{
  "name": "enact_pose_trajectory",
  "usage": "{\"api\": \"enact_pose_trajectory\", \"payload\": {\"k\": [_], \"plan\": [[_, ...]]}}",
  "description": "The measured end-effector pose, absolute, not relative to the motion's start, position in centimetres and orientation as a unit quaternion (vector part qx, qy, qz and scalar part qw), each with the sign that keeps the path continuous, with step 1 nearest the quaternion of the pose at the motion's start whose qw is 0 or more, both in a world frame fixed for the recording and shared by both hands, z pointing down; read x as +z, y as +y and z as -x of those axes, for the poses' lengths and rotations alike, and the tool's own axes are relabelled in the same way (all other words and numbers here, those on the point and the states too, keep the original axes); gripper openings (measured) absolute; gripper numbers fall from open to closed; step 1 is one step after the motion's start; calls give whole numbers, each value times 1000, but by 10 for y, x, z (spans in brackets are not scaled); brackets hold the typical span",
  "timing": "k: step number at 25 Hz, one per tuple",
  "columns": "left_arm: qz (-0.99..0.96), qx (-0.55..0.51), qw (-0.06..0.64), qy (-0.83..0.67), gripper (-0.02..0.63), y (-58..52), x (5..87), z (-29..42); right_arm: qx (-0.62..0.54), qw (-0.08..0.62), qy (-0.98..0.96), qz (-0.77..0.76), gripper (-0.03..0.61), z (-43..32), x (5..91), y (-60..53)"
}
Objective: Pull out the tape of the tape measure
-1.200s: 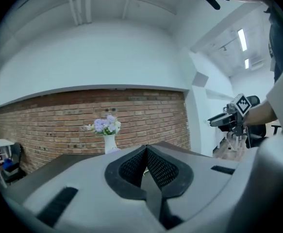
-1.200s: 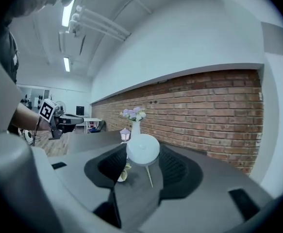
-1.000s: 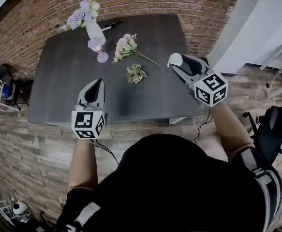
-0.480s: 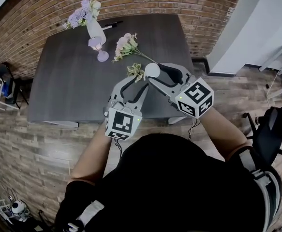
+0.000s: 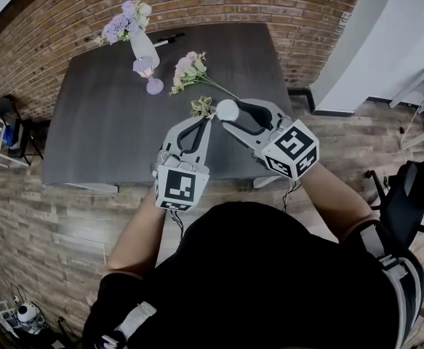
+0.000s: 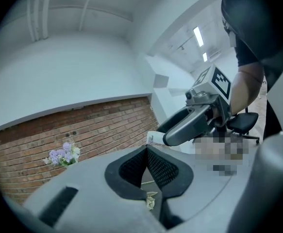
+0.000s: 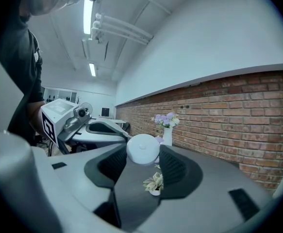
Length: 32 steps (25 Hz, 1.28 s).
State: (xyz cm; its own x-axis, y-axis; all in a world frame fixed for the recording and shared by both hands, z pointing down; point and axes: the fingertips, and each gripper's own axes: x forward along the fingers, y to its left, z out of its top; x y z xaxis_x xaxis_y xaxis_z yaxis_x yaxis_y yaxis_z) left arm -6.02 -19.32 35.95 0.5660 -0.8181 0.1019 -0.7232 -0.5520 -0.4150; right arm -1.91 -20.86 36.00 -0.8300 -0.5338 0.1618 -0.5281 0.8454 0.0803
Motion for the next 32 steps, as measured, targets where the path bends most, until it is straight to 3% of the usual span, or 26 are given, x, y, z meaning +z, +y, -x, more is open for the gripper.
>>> {"api": "enact_pose_trajectory", "payload": {"k": [9, 11, 14, 17, 20, 32], "plan": [[877, -150, 159, 427, 11, -184, 362, 63, -16, 85, -954, -286, 209, 13, 356, -213], [884, -156, 162, 409, 74, -180, 366, 52, -21, 88, -956, -279, 209, 18, 356, -211], [885, -158, 169, 404, 94, -178, 366, 46, -22, 93, -958, -272, 209, 23, 358, -206], [881, -154, 172, 412, 92, -180, 364, 48, -25, 94, -959, -265, 209, 25, 358, -202], [877, -148, 176, 422, 19, -183, 360, 52, -27, 93, -961, -260, 209, 27, 357, -200], [877, -126, 160, 435, 14, -191, 349, 65, -23, 98, -956, -276, 209, 15, 363, -209]]}}
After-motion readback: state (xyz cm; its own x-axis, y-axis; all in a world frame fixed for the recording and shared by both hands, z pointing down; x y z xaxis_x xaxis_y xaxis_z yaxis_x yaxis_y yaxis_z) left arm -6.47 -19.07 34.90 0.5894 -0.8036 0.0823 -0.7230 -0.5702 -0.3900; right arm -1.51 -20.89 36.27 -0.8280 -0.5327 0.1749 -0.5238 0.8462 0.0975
